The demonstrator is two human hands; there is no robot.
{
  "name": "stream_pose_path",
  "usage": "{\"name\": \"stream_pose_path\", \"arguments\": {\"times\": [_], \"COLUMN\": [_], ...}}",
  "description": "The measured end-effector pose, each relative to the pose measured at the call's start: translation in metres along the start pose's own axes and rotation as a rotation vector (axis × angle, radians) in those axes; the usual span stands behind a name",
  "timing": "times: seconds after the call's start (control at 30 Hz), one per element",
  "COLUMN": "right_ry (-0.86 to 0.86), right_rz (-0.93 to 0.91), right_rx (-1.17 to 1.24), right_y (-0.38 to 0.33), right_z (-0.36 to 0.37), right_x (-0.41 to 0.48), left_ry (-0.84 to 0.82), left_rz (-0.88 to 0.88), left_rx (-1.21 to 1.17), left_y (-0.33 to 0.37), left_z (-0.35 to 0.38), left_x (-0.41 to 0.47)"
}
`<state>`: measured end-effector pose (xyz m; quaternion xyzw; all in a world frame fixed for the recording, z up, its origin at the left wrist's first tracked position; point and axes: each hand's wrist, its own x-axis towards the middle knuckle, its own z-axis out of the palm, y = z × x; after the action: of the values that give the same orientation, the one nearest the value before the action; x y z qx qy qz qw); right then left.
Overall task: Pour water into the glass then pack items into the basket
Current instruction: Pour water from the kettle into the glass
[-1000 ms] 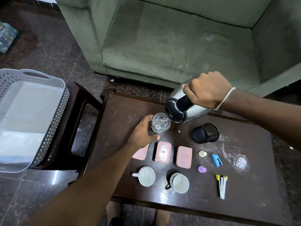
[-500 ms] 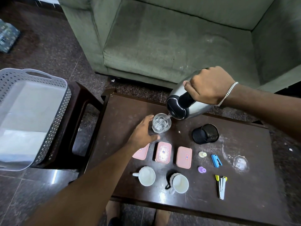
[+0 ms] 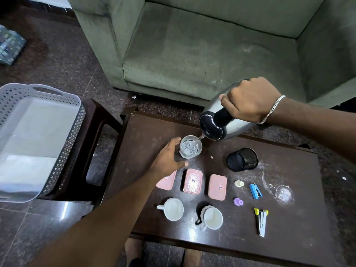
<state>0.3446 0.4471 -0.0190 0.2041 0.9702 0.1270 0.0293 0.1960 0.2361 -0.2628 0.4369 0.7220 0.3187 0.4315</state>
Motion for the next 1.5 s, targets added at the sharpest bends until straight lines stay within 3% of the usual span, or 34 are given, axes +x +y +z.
{"name": "stream_pose_path", "arguments": {"times": [0.37,0.77,1.07,1.17,1.5], "right_ry": [-0.010,-0.148,0.121,0.173,0.308], "right_rz": [0.043,0.201,0.805,0.846,0.687], "right_rx": [0.000,0.337,0.831,1.024,1.468], "right_y": [0.005,0.035,0.050,0.041,-0.061], "right_z": [0.001,0.035,0.010,-0.011,-0.093], "right_x": [-0.001,-0.011,-0.002,0.020,0.136], "left_ry": [0.010,0.022,0.083,0.125,0.341], "left_rz": [0.005,0.054,0.118,0.141,0.130], "left_rx": [0.000,0.013,0.003,0.006,0.069], "left_y": [0.001,-0.003,-0.002,0.002,-0.009], "left_z": [-0.004,-0.037,-0.128,-0.172,-0.322], "left_x": [0.001,0.003,-0.011,-0.020,-0.080]}}
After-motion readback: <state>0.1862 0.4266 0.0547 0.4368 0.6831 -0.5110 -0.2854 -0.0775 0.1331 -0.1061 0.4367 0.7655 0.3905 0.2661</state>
